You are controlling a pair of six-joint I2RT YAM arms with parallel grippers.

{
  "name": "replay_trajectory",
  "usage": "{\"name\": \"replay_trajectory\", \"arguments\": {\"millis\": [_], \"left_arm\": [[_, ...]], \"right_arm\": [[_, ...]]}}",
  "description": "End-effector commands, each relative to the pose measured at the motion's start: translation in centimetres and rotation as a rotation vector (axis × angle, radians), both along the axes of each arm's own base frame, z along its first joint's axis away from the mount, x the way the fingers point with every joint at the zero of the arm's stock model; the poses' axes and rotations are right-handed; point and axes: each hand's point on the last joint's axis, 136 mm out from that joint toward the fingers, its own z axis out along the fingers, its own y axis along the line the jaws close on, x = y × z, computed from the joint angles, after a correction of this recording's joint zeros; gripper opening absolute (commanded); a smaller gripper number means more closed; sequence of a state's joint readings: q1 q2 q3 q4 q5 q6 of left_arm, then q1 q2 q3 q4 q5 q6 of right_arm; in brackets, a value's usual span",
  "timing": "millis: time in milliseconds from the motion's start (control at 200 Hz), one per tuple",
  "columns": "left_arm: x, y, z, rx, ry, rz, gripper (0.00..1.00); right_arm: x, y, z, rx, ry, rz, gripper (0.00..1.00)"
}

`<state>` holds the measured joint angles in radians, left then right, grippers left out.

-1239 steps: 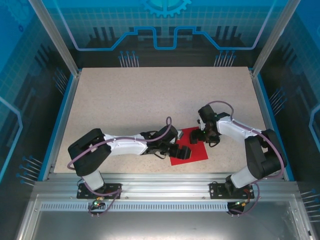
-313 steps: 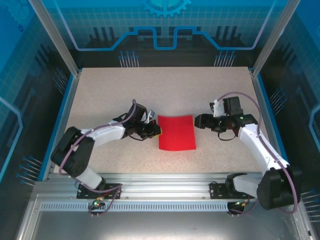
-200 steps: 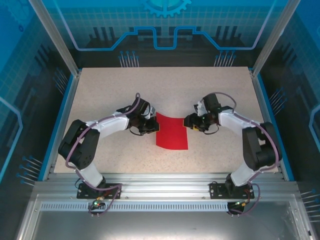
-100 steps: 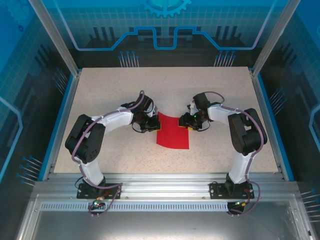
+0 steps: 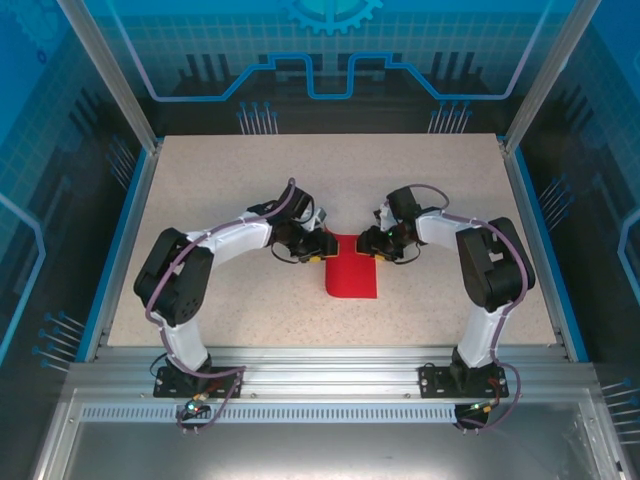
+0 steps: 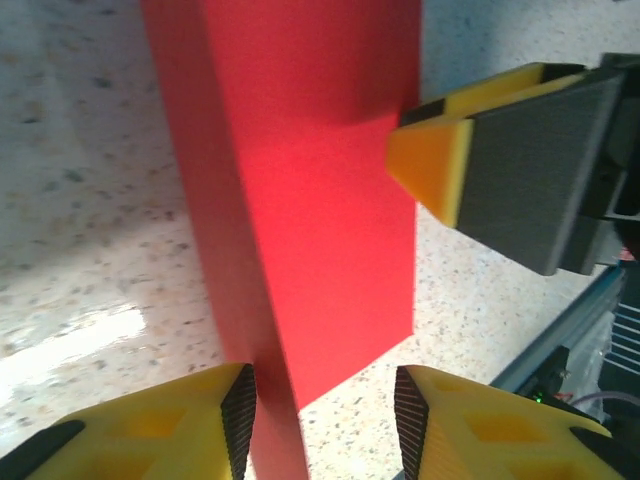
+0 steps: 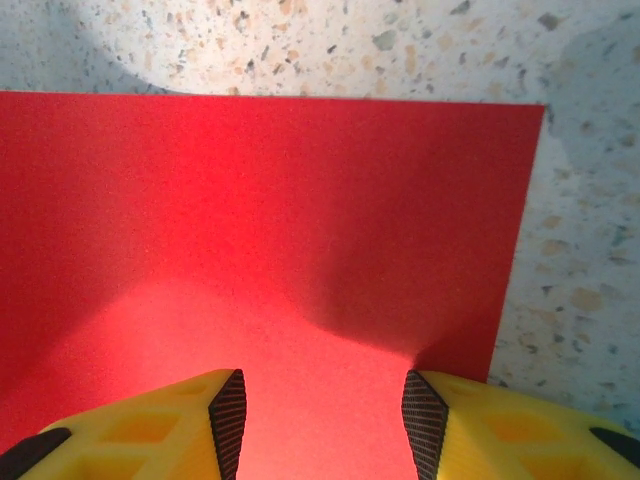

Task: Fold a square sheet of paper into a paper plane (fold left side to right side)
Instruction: First fold in half a square sheet of paper at the center of the table.

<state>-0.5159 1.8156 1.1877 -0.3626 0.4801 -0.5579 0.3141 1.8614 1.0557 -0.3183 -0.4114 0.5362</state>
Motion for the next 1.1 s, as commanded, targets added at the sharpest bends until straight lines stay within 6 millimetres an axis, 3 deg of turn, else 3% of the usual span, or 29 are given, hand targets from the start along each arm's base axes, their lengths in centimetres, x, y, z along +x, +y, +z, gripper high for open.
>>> {"name": "replay_trajectory", "arguments": {"millis": [0,335,505,850,945,1095], "left_arm": [[0.1,-2.2,1.1,-0.083,0.016,-0.021,0.46],[0.1,-4.5,0.0,-0.085,0.033,-0.045,0.41],[0.0,-4.6,-0.3,-0.08,0.035,-0.046,0.36],[-0.1,-4.5,-0.6,-0.071,0.039,-0.046,0.28],[0.0,-4.5,-0.6,-0.072,0.037,-0.045,0.28],[0.0,-4.0,0.0,-0.052,0.013,-0.038,0.31]], "right_arm": [[-1.2,0.5,-0.4,0.069,0.047,-0.009,0.49],[0.3,0.1,4.5,0.215,-0.05,-0.02,0.5],[0.3,1.3,6.7,0.323,-0.083,-0.004,0.5],[0.7,3.8,5.4,0.383,-0.038,0.034,0.47],[0.7,4.2,5.1,0.382,-0.028,0.044,0.4],[0.5,3.5,4.6,0.344,-0.028,0.039,0.12]]}}
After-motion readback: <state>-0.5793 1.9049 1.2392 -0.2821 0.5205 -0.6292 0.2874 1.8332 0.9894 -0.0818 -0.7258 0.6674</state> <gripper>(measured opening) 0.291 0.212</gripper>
